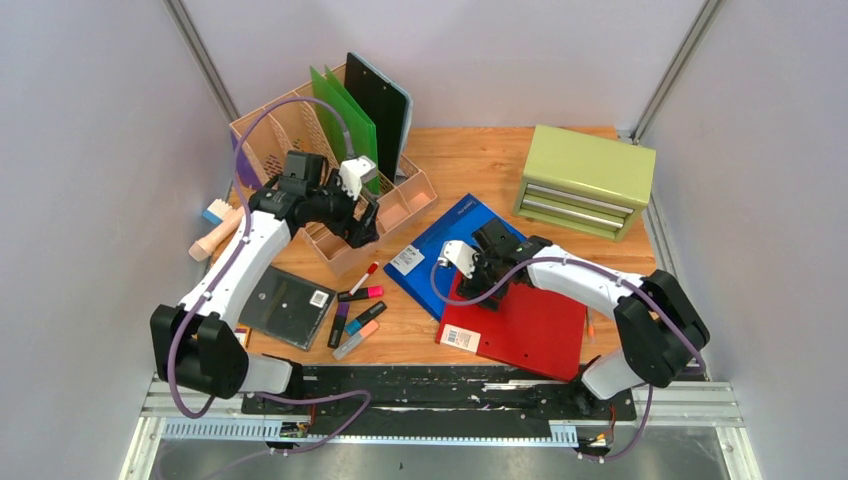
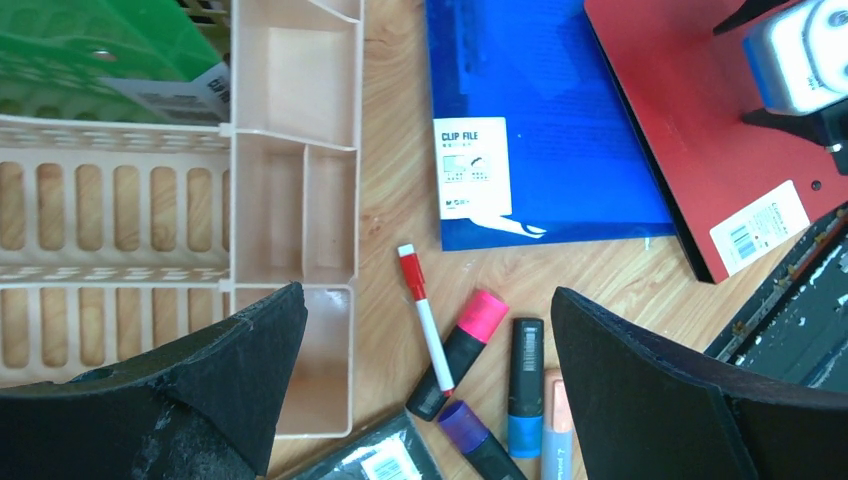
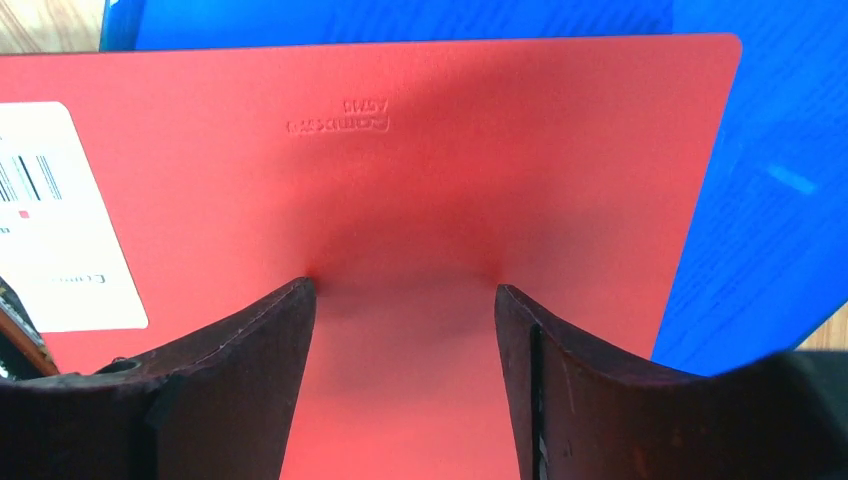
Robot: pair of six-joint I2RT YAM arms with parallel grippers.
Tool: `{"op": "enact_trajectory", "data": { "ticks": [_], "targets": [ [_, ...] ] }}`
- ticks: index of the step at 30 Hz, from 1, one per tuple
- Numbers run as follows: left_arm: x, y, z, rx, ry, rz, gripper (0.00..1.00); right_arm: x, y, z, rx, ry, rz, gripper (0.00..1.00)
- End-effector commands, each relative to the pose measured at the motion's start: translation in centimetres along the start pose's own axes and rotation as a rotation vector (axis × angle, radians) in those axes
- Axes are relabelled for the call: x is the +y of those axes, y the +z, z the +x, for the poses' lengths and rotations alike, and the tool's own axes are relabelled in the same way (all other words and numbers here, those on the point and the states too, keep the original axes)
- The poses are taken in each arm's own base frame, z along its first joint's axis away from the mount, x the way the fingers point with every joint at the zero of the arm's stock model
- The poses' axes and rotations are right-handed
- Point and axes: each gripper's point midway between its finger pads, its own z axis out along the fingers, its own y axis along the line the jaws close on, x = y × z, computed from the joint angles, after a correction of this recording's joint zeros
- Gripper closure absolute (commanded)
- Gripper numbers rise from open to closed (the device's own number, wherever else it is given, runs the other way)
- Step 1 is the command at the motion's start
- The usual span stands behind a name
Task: Organize the desk
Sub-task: Pick up the folder from the center of the board.
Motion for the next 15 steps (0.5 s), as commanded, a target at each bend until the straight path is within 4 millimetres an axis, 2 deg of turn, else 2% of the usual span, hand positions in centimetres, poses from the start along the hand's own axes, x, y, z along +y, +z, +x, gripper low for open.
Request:
{"op": "enact_trajectory", "data": {
  "ticks": [1, 4, 9, 12, 15],
  "targets": [
    [-0.6, 1.5, -0.9, -0.015, 0.037, 0.040, 0.00, -0.1, -1.4, 0.1, -0.006, -0.010, 0.024, 0.33],
    [-0.2, 2.1, -0.8, -0.003, 0.016, 0.031, 0.00, 0.0, -2.5, -2.8, -0.099, 0.028, -0.002, 0.30],
    [1.8, 1.9, -0.7, 0.019, -0.013, -0.087, 0.00, 0.7, -3.5, -8.1, -0.225, 0.042, -0.070, 0.25],
    [2.8, 1.1, -0.6, 0.019, -0.024, -0.159, 0.00, 1.6, -2.8, -10.5, -0.259, 0.003, -0.100, 0.19],
    [3.6, 0.3, -0.6, 0.017, -0.039, -0.210, 0.00, 2.7, -0.7, -11.5, -0.232, -0.044, -0.127, 0.17]
  ]
}}
